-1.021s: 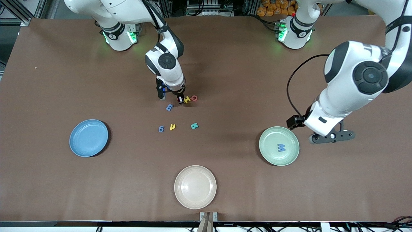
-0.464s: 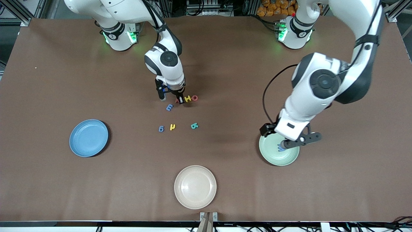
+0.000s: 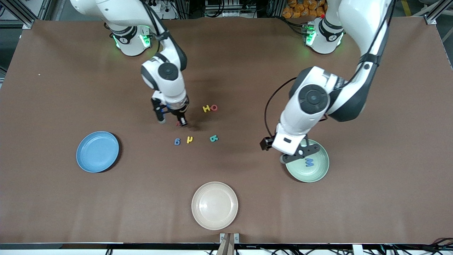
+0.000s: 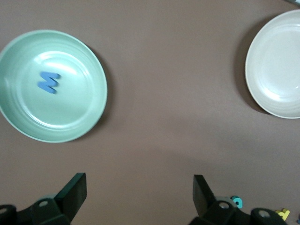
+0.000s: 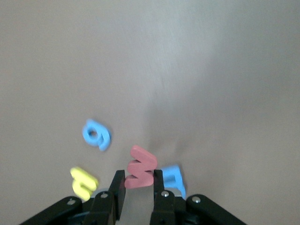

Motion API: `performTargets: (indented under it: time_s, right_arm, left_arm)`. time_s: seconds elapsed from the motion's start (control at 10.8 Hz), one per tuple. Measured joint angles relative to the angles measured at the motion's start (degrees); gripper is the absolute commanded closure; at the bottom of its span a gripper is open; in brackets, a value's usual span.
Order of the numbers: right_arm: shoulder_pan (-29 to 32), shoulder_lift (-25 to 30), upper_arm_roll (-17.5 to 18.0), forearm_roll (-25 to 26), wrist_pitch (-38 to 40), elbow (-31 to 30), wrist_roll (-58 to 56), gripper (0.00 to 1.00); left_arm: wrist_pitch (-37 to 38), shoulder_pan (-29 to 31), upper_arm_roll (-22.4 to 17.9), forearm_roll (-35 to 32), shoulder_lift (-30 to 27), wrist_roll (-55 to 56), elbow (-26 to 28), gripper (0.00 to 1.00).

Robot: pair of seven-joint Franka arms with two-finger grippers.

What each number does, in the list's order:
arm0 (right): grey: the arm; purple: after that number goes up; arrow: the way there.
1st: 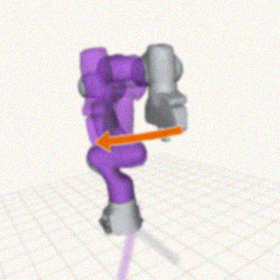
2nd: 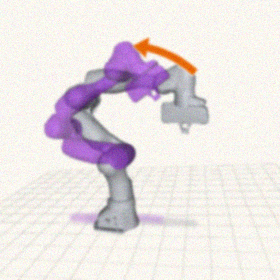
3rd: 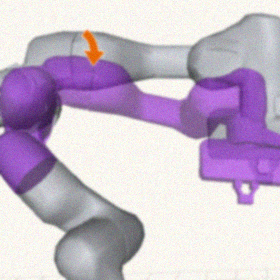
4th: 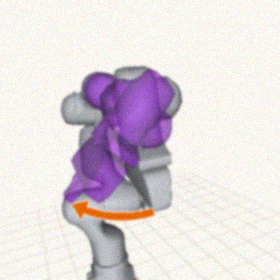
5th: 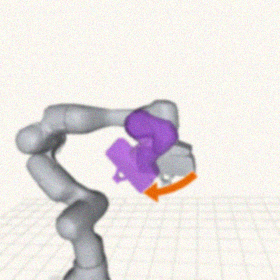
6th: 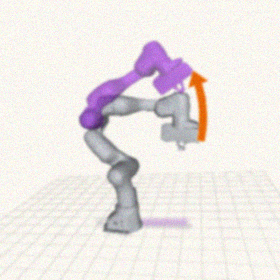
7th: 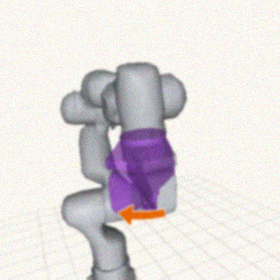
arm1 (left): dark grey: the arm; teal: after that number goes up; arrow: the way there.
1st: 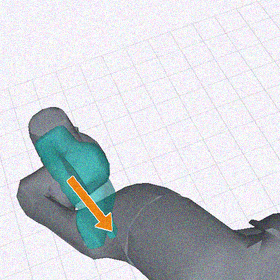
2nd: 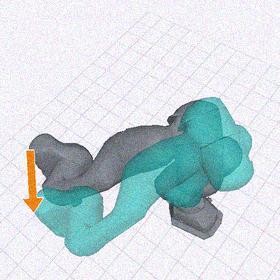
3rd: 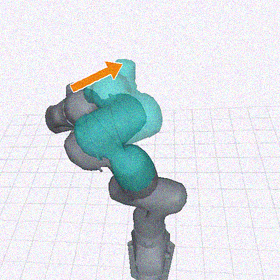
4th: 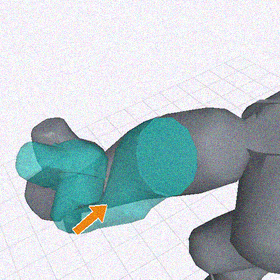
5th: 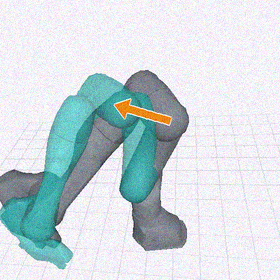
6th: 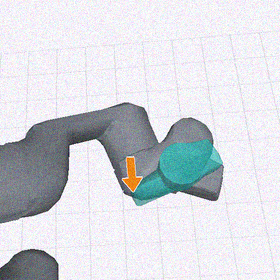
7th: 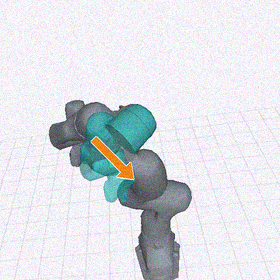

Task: Sort upper and lower case letters into plates
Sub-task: 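Carry the pink M to the blue plate while the left gripper reaches letters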

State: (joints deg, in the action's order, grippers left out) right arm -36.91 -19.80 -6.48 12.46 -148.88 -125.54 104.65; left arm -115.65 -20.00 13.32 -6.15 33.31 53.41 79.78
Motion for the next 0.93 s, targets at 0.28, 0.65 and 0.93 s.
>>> performTargets:
  time_s: [0.28, 0.65, 0.93]
  right_arm:
    - [9.42, 0.49, -0.26, 0.13, 5.31, 2.27, -18.47, 1.00]
    - [24.88, 0.31, -0.59, 0.23, 6.92, 4.07, -47.29, 0.99]
    - [31.16, -0.41, -0.61, 0.23, 10.55, 7.38, -58.18, 0.00]
  left_arm:
    - [-1.57, -4.68, -0.08, -1.35, 4.39, 6.09, -2.69, 0.00]
    - [-2.24, -10.42, -0.15, -2.23, 6.13, 13.48, -3.26, 0.00]
    - [-9.36, -13.88, -1.85, -3.96, 9.27, 15.10, -3.25, 0.00]
